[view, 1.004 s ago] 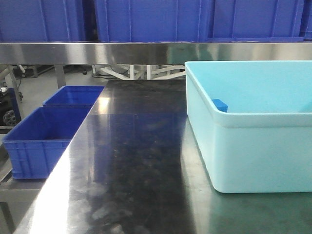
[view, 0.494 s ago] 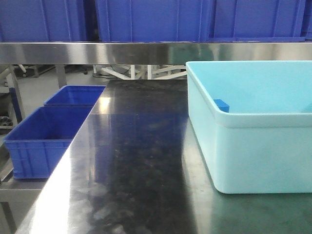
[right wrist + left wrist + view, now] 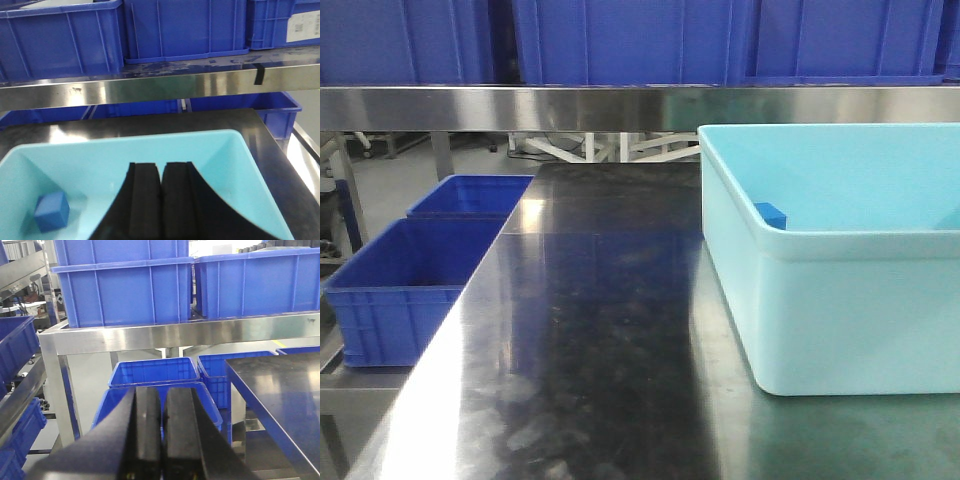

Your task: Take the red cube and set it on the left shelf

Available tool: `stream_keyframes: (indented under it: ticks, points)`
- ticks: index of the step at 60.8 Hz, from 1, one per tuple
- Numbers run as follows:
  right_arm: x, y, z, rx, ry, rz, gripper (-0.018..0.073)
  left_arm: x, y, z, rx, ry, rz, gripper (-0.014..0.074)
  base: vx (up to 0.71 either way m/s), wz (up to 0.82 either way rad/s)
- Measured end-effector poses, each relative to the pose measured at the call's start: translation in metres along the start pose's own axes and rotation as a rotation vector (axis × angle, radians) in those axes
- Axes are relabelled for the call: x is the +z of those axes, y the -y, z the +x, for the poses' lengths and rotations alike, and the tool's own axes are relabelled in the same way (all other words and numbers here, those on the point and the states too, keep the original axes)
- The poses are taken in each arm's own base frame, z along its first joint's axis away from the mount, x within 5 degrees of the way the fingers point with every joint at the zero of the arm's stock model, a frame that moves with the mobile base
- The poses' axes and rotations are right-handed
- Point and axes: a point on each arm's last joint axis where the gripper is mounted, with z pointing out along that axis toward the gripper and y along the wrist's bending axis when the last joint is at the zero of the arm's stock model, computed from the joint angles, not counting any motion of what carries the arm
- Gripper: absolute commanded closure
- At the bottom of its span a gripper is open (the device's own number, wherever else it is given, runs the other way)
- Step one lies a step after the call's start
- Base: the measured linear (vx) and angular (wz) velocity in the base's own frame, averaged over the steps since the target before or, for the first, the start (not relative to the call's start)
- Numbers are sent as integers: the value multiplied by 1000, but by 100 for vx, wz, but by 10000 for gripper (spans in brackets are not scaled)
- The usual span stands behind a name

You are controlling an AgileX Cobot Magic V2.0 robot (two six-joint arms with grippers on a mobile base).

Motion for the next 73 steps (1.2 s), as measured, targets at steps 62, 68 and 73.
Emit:
stream_keyframes:
  ticks: [62, 68, 73]
  points:
    - [163, -58, 31, -103, -835, -40, -36, 0, 0, 0, 0, 0, 0, 491, 0, 0]
    - [166, -58, 36, -106, -862, -34, -36, 0, 0, 0, 0, 0, 0, 491, 0, 0]
    - [169, -57, 43, -113, -895, -27, -36, 0, 0, 0, 0, 0, 0, 491, 0, 0]
